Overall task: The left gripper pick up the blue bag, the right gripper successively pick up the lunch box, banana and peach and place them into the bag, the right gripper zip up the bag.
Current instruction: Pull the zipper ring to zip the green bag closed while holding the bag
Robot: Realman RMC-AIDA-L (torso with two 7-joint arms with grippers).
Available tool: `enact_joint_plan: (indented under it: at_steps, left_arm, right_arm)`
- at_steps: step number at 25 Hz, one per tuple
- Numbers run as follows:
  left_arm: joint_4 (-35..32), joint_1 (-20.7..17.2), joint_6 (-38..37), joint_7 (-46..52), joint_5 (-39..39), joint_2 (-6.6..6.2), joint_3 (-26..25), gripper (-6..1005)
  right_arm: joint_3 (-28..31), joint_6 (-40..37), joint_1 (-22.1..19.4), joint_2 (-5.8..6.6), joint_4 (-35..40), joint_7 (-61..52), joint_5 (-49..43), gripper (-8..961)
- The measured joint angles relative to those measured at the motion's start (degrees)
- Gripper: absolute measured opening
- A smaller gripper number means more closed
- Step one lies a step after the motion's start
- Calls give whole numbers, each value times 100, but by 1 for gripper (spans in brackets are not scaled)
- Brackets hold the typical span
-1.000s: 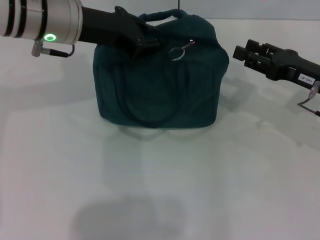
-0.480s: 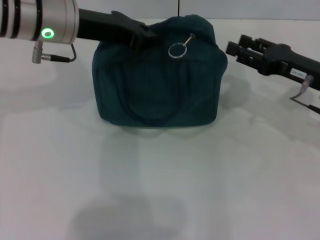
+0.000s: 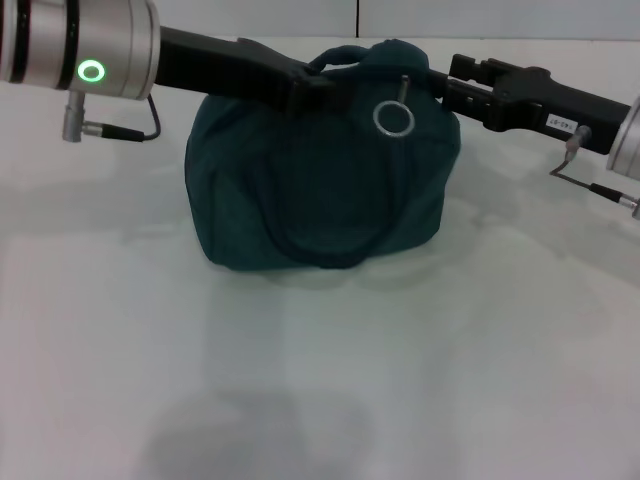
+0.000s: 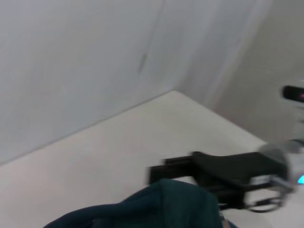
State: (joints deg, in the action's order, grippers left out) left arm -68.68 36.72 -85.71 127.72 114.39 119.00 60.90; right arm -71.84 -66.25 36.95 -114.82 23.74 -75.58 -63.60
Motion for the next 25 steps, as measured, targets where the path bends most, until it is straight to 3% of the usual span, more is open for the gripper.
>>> enact_joint_plan:
  at_steps: [6,10,17,22,25]
  left_arm:
    - [-96,-52,-620,56,-520,34,62,43]
    - [26,-174,-601,-185,-844,46,12,42]
    - [793,-226,-24,-918,-1061,45,-71,42]
    - [1119,-267,162,-1310,-1075,42,-81,41]
    - [1170,-284,230,-1408,-1076,35,-89,41]
  right_arm:
    - [-32,62,156,57,-8,-238,-140,472]
    - [12,31,128,59,35,-250,-132,469]
    - [683,-626,-474,94,211,-208,-92,463]
    - [753,-974,-921,128,489,249,-135,458]
    - [852,-928,-1050,77,514,621,-113,427]
